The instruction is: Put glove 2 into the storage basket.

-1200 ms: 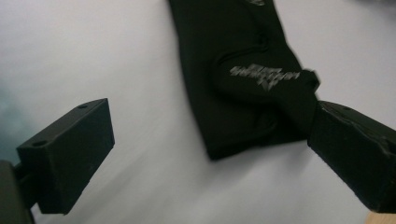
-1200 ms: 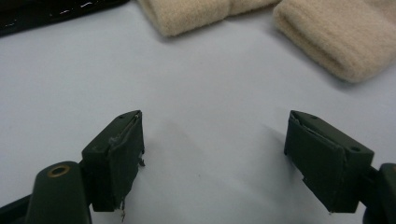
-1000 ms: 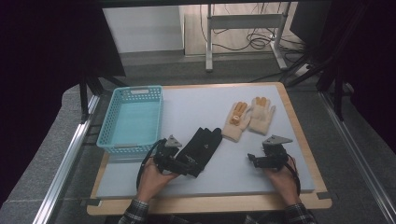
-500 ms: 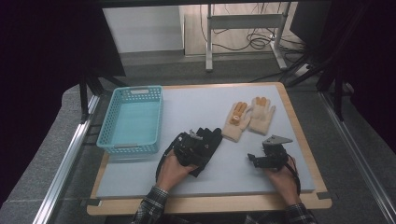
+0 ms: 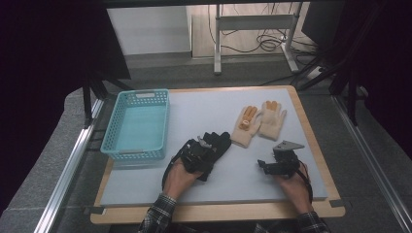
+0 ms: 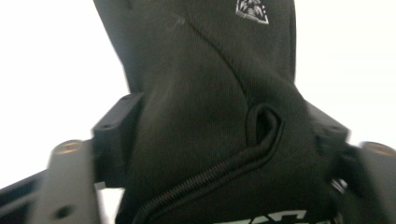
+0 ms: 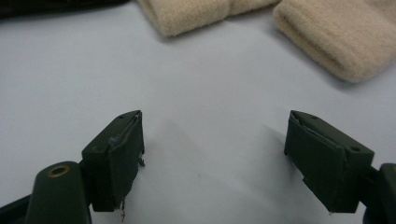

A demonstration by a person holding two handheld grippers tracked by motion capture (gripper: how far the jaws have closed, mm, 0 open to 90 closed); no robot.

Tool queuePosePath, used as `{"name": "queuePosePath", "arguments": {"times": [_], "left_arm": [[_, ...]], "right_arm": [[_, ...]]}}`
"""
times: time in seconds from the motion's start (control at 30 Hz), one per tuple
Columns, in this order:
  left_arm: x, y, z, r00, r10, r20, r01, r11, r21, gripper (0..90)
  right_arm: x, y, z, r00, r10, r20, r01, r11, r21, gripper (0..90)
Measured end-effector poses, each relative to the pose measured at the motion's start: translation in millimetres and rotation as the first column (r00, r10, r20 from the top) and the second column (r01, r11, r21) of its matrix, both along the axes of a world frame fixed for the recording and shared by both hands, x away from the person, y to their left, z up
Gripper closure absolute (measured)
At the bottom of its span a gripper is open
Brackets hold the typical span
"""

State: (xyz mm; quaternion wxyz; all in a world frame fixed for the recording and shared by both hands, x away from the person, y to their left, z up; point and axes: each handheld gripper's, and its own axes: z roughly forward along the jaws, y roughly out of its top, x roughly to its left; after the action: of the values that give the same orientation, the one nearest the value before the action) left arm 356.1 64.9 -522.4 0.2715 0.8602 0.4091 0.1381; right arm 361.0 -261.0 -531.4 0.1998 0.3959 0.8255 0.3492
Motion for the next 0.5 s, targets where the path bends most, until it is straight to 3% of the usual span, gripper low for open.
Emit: {"name": "queuePosePath", "arguments": {"times": [0.13,0.23,0.5], "left_arm": [[-0.3,6.3,-0.2,0.9991,0.038,0.021,-0.037,0.9990,-0.023,50.2],[0.6,9.4,1.3,0.9987,0.049,0.017,-0.048,0.9982,-0.037,58.1],[5.2,16.8,10.0,0.9990,0.045,-0.003,-0.045,0.9964,-0.071,63.4]], "right_arm": [[0.0,0.0,0.0,1.0000,0.000,0.000,0.000,1.0000,-0.001,19.6],[0.0,0.0,0.0,1.0000,0.000,0.000,0.000,1.0000,-0.001,19.6],[0.0,0.0,0.0,1.0000,0.001,0.000,-0.001,1.0000,-0.001,19.6]]}}
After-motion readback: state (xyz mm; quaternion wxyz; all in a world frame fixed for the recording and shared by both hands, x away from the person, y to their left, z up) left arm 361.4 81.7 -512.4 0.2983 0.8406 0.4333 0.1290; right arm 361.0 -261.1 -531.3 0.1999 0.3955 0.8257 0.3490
